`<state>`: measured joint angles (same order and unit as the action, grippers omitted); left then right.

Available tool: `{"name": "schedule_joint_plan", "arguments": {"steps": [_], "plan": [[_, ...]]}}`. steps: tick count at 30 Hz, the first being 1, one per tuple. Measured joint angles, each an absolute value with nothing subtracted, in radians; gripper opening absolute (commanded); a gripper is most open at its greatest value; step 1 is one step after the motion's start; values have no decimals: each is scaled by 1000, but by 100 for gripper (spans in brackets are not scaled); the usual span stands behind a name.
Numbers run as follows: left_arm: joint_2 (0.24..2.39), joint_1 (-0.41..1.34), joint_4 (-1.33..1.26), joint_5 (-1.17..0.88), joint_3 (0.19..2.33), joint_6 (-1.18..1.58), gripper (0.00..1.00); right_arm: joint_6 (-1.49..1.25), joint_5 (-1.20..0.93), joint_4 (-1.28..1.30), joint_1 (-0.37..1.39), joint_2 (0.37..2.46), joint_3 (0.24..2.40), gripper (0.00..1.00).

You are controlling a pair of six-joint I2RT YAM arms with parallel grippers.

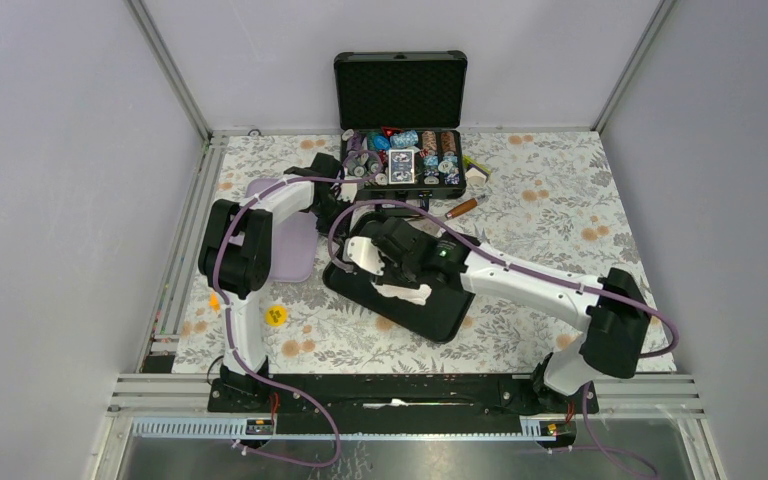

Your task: Roll out the dumpling wrappers from the dough

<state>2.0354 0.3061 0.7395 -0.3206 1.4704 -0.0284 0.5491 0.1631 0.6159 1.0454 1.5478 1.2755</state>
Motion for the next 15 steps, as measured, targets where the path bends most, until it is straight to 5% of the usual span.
{"name": "schedule_joint_plan", "arguments": {"steps": [15], "plan": [[2035, 303, 739, -327, 1470, -28, 0, 604, 87, 568, 1047, 1611, 1236, 0]]}}
